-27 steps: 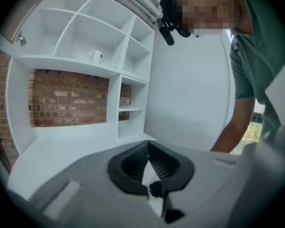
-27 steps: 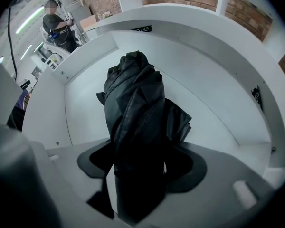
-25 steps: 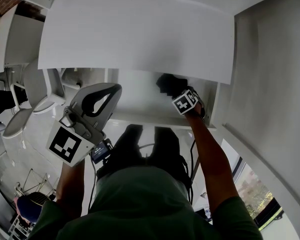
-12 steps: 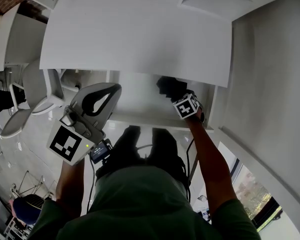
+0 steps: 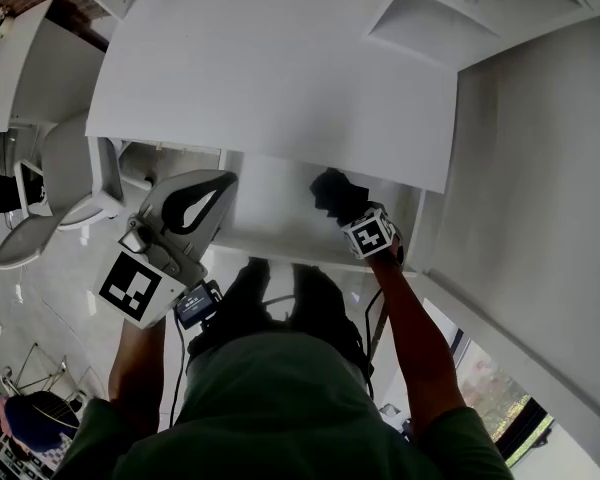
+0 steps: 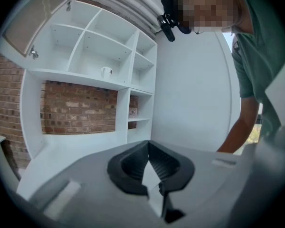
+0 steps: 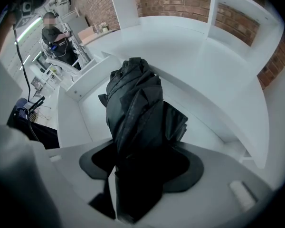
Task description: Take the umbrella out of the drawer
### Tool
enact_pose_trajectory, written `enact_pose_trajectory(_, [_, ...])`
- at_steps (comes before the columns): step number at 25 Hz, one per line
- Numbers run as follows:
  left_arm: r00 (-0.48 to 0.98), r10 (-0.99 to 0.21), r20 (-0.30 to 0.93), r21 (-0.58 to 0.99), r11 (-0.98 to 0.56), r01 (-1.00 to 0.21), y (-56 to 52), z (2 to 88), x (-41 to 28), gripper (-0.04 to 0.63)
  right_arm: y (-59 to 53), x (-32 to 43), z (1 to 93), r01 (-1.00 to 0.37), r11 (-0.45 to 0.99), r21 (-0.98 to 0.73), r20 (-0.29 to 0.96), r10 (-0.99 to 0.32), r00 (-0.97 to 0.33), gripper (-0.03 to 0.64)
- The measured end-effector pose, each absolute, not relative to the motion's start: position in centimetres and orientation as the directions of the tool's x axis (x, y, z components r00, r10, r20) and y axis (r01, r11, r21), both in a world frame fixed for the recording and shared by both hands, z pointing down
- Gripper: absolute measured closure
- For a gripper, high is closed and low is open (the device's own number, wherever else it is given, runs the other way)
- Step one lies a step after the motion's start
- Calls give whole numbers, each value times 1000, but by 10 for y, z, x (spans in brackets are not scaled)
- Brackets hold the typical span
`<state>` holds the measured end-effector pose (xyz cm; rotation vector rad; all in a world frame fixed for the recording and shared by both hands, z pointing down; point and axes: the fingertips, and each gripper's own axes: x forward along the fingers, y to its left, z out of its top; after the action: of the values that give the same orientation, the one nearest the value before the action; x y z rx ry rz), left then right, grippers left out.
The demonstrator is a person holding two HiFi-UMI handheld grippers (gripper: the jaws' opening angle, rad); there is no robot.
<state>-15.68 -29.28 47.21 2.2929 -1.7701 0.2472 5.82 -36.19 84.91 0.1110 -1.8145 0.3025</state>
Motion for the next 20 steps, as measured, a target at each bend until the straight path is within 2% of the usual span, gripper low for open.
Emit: enact_pose_trajectory(20, [157, -968, 197, 64, -147, -987, -238, 431, -197, 595, -361, -9, 741, -198, 973, -122, 913, 32, -407, 344])
